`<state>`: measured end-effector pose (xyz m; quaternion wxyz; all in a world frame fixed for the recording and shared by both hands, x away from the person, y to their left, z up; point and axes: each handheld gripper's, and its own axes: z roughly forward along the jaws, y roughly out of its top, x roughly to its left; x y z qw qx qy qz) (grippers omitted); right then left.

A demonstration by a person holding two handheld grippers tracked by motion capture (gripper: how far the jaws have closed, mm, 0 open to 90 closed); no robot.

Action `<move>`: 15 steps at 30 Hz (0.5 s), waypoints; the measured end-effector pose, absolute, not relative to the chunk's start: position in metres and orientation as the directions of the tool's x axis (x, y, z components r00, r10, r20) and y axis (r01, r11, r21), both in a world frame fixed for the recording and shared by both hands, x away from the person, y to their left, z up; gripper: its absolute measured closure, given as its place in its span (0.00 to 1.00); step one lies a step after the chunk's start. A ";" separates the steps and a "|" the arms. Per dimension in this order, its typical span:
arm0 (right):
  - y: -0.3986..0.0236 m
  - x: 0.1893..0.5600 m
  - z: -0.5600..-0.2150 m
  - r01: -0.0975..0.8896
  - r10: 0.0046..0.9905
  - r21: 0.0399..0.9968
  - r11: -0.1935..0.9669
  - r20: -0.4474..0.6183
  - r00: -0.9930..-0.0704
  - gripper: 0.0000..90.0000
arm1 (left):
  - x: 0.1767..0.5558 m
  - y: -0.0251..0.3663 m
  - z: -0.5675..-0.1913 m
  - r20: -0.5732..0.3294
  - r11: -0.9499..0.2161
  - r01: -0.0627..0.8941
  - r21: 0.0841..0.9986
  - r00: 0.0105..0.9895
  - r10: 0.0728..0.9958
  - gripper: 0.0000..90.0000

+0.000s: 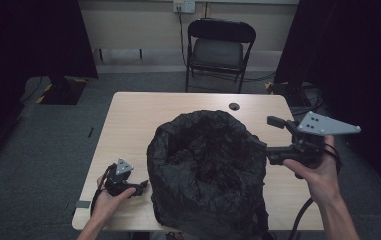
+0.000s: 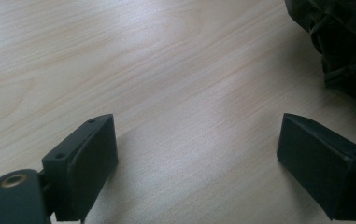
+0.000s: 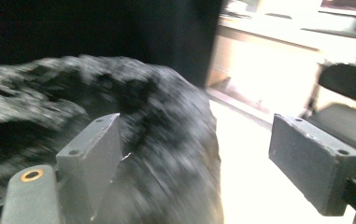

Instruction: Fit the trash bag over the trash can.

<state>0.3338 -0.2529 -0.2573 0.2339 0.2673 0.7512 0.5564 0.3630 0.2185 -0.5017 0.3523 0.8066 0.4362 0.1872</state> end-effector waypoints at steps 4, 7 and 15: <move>-0.281 0.324 -0.287 0.191 0.763 0.964 0.185 -0.019 -0.646 0.14 | 0.362 0.218 -0.502 -0.005 -0.369 0.573 0.731 0.546 0.838 0.13; -0.299 0.320 -0.308 0.231 0.802 0.962 0.143 0.024 -0.597 0.13 | 0.362 0.218 -0.502 -0.005 -0.369 0.574 0.731 0.546 0.838 0.13; -0.337 0.316 -0.389 0.386 0.900 0.919 0.083 0.097 -0.425 0.13 | 0.362 0.218 -0.502 -0.005 -0.368 0.575 0.731 0.544 0.839 0.13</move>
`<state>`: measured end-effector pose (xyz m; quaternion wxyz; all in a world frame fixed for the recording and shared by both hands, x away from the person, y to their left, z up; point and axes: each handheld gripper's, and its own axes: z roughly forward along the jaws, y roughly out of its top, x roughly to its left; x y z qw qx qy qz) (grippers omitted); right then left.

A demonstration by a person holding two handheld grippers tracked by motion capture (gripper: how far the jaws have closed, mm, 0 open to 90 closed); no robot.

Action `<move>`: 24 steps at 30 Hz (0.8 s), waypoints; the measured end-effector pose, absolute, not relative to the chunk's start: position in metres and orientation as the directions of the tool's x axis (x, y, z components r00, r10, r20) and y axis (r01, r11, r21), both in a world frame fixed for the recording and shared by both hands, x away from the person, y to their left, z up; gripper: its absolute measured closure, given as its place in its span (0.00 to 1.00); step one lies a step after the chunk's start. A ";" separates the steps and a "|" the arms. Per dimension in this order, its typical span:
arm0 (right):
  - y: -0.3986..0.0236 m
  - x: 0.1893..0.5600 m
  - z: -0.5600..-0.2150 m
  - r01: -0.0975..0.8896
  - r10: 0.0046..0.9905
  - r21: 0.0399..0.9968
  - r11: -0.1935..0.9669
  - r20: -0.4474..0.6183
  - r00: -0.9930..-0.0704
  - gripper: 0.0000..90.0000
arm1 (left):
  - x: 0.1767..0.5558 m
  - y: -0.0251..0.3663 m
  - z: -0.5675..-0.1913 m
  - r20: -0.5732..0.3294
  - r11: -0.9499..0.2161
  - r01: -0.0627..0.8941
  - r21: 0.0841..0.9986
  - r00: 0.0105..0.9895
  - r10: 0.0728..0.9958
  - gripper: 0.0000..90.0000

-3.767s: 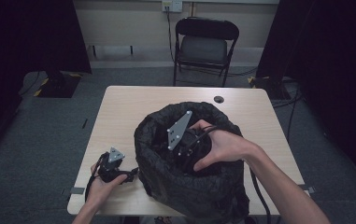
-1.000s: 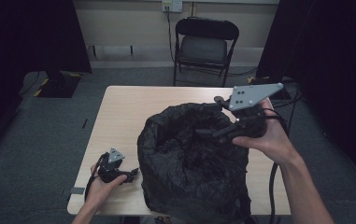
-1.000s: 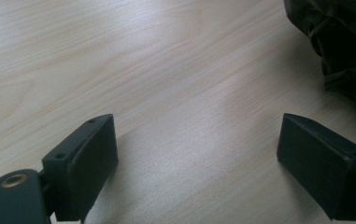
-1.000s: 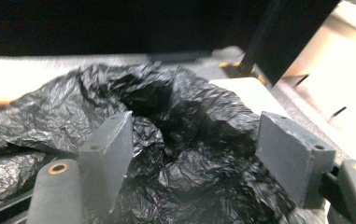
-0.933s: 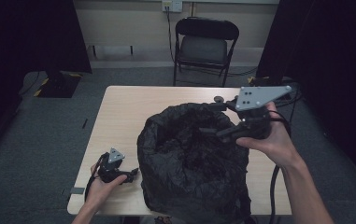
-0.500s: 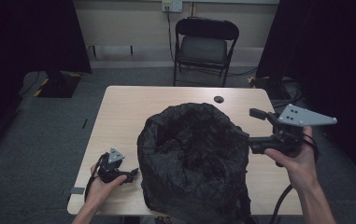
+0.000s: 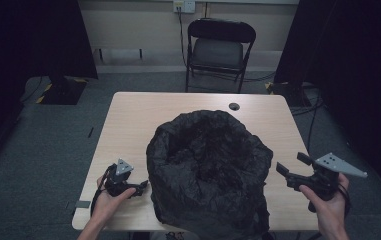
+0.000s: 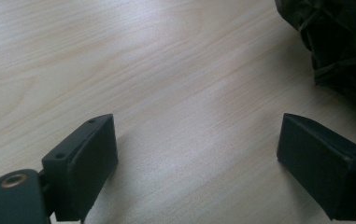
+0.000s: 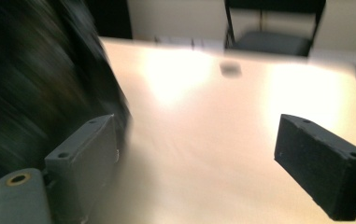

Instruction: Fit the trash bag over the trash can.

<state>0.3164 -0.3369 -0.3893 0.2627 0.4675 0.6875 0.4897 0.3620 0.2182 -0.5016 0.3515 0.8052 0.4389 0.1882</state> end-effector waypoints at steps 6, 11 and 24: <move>-0.349 0.329 -0.452 0.543 0.957 0.834 0.099 0.070 -0.281 0.14 | 0.362 0.218 -0.502 -0.005 -0.367 0.575 0.731 0.543 0.840 0.13; -0.349 0.337 -0.473 0.614 0.974 0.772 0.163 -0.026 -0.226 0.14 | 0.362 0.218 -0.502 -0.005 -0.366 0.575 0.731 0.542 0.840 0.13; -0.347 0.342 -0.499 0.668 0.983 0.731 0.137 -0.017 -0.183 0.12 | 0.363 0.217 -0.502 -0.001 -0.360 0.587 0.725 0.525 0.851 0.09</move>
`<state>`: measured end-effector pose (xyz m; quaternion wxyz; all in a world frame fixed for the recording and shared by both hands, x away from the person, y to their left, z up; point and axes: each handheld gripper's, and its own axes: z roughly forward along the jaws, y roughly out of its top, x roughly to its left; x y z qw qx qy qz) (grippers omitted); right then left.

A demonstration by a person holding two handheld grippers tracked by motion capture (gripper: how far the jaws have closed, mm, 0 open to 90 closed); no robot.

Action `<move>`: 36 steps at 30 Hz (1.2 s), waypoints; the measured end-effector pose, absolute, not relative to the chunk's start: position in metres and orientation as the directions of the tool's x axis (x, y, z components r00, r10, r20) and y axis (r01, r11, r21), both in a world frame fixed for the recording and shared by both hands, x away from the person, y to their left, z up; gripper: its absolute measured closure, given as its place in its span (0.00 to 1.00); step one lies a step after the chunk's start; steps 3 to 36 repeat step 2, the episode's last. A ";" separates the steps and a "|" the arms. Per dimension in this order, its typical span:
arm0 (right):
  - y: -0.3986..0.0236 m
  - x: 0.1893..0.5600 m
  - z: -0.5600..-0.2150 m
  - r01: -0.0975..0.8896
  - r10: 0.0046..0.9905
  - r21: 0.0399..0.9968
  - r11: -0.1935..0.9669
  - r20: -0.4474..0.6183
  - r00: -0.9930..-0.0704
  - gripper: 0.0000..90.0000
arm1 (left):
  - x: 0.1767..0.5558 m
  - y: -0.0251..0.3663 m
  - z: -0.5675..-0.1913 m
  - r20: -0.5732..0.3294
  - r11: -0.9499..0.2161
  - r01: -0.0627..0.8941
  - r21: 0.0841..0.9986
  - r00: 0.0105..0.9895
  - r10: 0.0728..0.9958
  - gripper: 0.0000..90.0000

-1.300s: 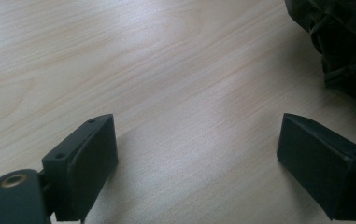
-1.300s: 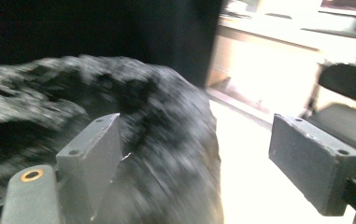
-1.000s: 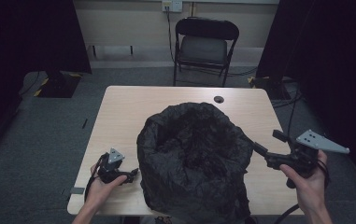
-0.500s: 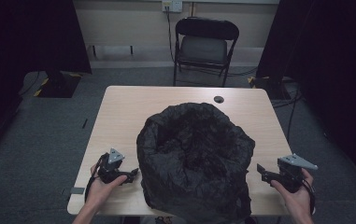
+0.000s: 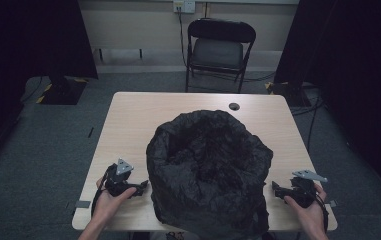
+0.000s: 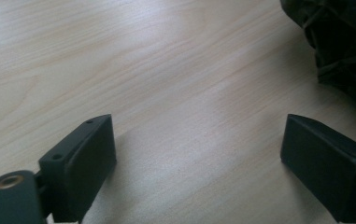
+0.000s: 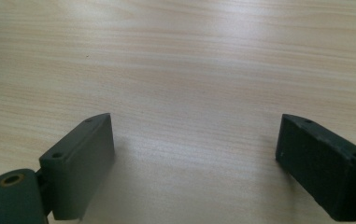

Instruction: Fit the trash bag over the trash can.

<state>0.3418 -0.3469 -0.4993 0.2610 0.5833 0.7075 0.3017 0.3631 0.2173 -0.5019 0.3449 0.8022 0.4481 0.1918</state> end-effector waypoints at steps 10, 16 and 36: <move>-0.347 0.342 -0.499 0.669 0.983 0.731 0.136 -0.016 -0.184 0.12 | 0.363 0.217 -0.502 -0.001 -0.361 0.588 0.724 0.524 0.852 0.08; -0.347 0.342 -0.499 0.669 0.983 0.731 0.136 -0.016 -0.184 0.12 | 0.363 0.217 -0.502 -0.001 -0.361 0.588 0.724 0.524 0.852 0.08; -0.347 0.342 -0.499 0.669 0.983 0.731 0.136 -0.016 -0.184 0.12 | 0.363 0.217 -0.502 -0.001 -0.361 0.588 0.724 0.524 0.852 0.08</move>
